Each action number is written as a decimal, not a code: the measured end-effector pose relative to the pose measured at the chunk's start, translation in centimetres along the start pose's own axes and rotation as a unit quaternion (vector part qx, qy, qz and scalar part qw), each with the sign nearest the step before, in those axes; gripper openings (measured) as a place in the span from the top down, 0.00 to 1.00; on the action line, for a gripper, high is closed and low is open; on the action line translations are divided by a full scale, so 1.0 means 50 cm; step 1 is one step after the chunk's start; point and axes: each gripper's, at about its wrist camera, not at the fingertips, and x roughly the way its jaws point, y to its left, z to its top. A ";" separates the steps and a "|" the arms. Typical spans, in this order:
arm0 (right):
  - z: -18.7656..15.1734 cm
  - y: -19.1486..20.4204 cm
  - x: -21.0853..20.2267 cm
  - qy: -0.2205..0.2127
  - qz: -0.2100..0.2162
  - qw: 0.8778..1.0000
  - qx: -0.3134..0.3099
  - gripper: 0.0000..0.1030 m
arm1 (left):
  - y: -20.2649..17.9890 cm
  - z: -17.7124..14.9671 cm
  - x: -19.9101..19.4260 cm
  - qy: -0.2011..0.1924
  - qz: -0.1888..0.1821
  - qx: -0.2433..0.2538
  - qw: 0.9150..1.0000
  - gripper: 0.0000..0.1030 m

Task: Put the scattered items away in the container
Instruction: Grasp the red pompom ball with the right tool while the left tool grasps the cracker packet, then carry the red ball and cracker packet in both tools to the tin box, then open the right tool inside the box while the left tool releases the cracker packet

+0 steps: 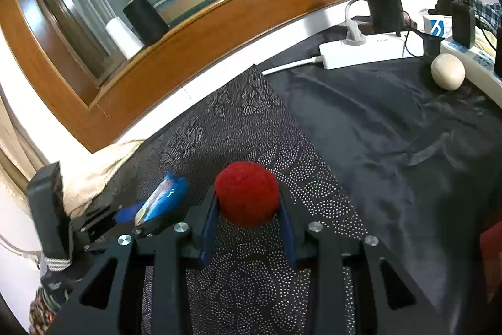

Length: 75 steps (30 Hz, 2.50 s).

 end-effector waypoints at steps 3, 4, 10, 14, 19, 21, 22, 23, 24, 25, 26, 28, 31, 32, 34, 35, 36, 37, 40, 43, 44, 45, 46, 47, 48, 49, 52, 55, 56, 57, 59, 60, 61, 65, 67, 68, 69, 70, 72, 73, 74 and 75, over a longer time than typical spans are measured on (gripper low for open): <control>0.002 0.000 -0.011 -0.008 0.002 1.000 0.004 0.63 | -0.004 -0.007 -0.023 -0.011 0.003 -0.021 1.000 0.54; 0.003 0.000 -0.015 -0.011 0.003 1.000 0.006 0.63 | -0.008 -0.011 -0.033 -0.013 0.005 -0.026 1.000 0.54; -0.002 0.010 -0.085 -0.032 0.005 0.999 0.002 0.63 | -0.044 -0.027 -0.074 -0.020 0.011 -0.032 0.999 0.54; -0.020 0.002 -0.149 -0.039 -0.003 0.999 0.001 0.63 | -0.084 -0.028 -0.096 -0.027 0.002 -0.031 0.999 0.54; -0.043 -0.055 -0.271 -0.068 -0.032 0.997 0.011 0.63 | -0.170 -0.017 -0.124 -0.046 -0.027 -0.007 0.999 0.54; -0.054 -0.093 -0.321 -0.080 -0.052 0.995 0.020 0.63 | -0.210 -0.013 -0.136 -0.053 -0.040 0.007 0.998 0.54; -0.060 -0.112 -0.345 -0.086 -0.063 0.994 0.024 0.63 | -0.229 -0.010 -0.141 -0.056 -0.046 0.014 0.997 0.54; -0.065 -0.131 -0.370 -0.092 -0.073 0.993 0.029 0.63 | -0.246 -0.008 -0.144 -0.058 -0.051 0.019 0.997 0.54; -0.071 -0.150 -0.395 -0.098 -0.083 0.991 0.033 0.62 | -0.262 -0.006 -0.147 -0.061 -0.055 0.024 0.996 0.54; -0.076 -0.169 -0.420 -0.104 -0.093 0.990 0.038 0.62 | -0.279 -0.004 -0.152 -0.063 -0.060 0.030 0.996 0.54; -0.082 -0.188 -0.445 -0.110 -0.103 0.988 0.042 0.62 | -0.298 -0.002 -0.157 -0.066 -0.067 0.035 0.995 0.54; -0.092 -0.227 -0.494 -0.122 -0.123 0.984 0.051 0.62 | -0.323 0.000 -0.165 -0.069 -0.075 0.041 0.994 0.54; -0.109 -0.283 -0.565 -0.138 -0.152 0.977 0.065 0.62 | -0.371 0.003 -0.170 -0.072 -0.089 0.058 0.992 0.54; -0.119 -0.299 -0.575 -0.136 -0.156 0.976 0.071 0.62 | -0.388 0.004 -0.171 -0.072 -0.093 0.066 0.991 0.54; -0.137 -0.330 -0.593 -0.133 -0.165 0.974 0.084 0.62 | -0.415 0.007 -0.171 -0.072 -0.099 0.074 0.990 0.54; -0.146 -0.345 -0.602 -0.131 -0.170 0.973 0.091 0.62 | -0.430 0.008 -0.171 -0.071 -0.103 0.078 0.989 0.54; -0.155 -0.361 -0.611 -0.129 -0.174 0.971 0.098 0.62 | -0.444 0.010 -0.171 -0.071 -0.107 0.082 0.988 0.54; -0.164 -0.377 -0.621 -0.127 -0.179 0.970 0.104 0.62 | -0.456 0.011 -0.172 -0.071 -0.110 0.085 0.988 0.54; -0.181 -0.398 -0.626 -0.113 -0.181 0.971 0.105 0.62 | -0.491 0.012 -0.175 -0.073 -0.119 0.094 0.986 0.54; -0.188 -0.397 -0.616 -0.098 -0.179 0.975 0.088 0.62 | -0.518 0.012 -0.183 -0.073 -0.124 0.104 0.984 0.54; -0.191 -0.396 -0.612 -0.095 -0.181 0.975 0.081 0.62 | -0.524 0.011 -0.186 -0.074 -0.125 0.107 0.984 0.54; -0.194 -0.394 -0.609 -0.091 -0.183 0.976 0.075 0.60 | -0.532 0.013 -0.191 -0.075 -0.125 0.110 0.983 0.54; -0.196 -0.393 -0.605 -0.088 -0.185 0.976 0.069 0.59 | -0.537 0.014 -0.194 -0.077 -0.126 0.112 0.983 0.54; -0.196 -0.394 -0.603 -0.086 -0.185 0.977 0.067 0.57 | -0.542 0.015 -0.198 -0.079 -0.126 0.114 0.982 0.54; -0.197 -0.397 -0.603 -0.086 -0.182 0.977 0.069 0.52 | -0.547 0.017 -0.201 -0.080 -0.127 0.116 0.982 0.54; -0.197 -0.401 -0.603 -0.086 -0.180 0.977 0.072 0.47 | -0.552 0.019 -0.204 -0.082 -0.127 0.117 0.982 0.54; -0.197 -0.411 -0.607 -0.094 -0.171 0.978 0.078 0.43 | -0.567 0.025 -0.212 -0.086 -0.130 0.121 0.980 0.54; -0.197 -0.414 -0.616 -0.104 -0.169 0.977 0.081 0.43 | -0.587 0.033 -0.214 -0.088 -0.137 0.126 0.979 0.54; -0.196 -0.416 -0.619 -0.108 -0.168 0.976 0.083 0.43 | -0.594 0.036 -0.214 -0.088 -0.139 0.129 0.978 0.54; -0.195 -0.418 -0.622 -0.112 -0.166 0.976 0.084 0.43 | -0.601 0.039 -0.214 -0.089 -0.141 0.131 0.977 0.54; -0.194 -0.419 -0.626 -0.119 -0.164 0.975 0.085 0.43 | -0.623 0.046 -0.214 -0.090 -0.147 0.140 0.975 0.54; -0.194 -0.419 -0.629 -0.123 -0.163 0.975 0.085 0.43 | -0.634 0.050 -0.214 -0.091 -0.151 0.144 0.974 0.54; -0.193 -0.418 -0.631 -0.126 -0.162 0.975 0.085 0.43 | -0.645 0.054 -0.214 -0.091 -0.154 0.148 0.973 0.54; -0.189 -0.418 -0.645 -0.141 -0.153 0.975 0.084 0.43 | -0.693 0.073 -0.208 -0.092 -0.169 0.164 0.968 0.54; -0.188 -0.419 -0.653 -0.149 -0.150 0.974 0.086 0.43 | -0.722 0.082 -0.203 -0.091 -0.178 0.174 0.964 0.54; -0.187 -0.421 -0.657 -0.153 -0.149 0.973 0.087 0.43 | -0.736 0.086 -0.200 -0.090 -0.181 0.178 0.963 0.54; -0.186 -0.424 -0.661 -0.157 -0.149 0.972 0.088 0.43 | -0.750 0.090 -0.197 -0.090 -0.184 0.183 0.961 0.54; -0.186 -0.427 -0.665 -0.160 -0.149 0.972 0.090 0.43 | -0.765 0.095 -0.190 -0.088 -0.187 0.188 0.960 0.54; -0.186 -0.433 -0.669 -0.163 -0.149 0.971 0.091 0.43 | -0.791 0.103 -0.176 -0.082 -0.192 0.195 0.958 0.54; -0.186 -0.435 -0.671 -0.165 -0.150 0.971 0.091 0.43 | -0.806 0.106 -0.165 -0.077 -0.194 0.198 0.958 0.54; -0.186 -0.438 -0.672 -0.166 -0.150 0.970 0.092 0.43 | -0.815 0.109 -0.156 -0.073 -0.196 0.200 0.957 0.54; -0.186 -0.442 -0.672 -0.166 -0.150 0.970 0.094 0.43 | -0.824 0.110 -0.144 -0.067 -0.197 0.201 0.957 0.54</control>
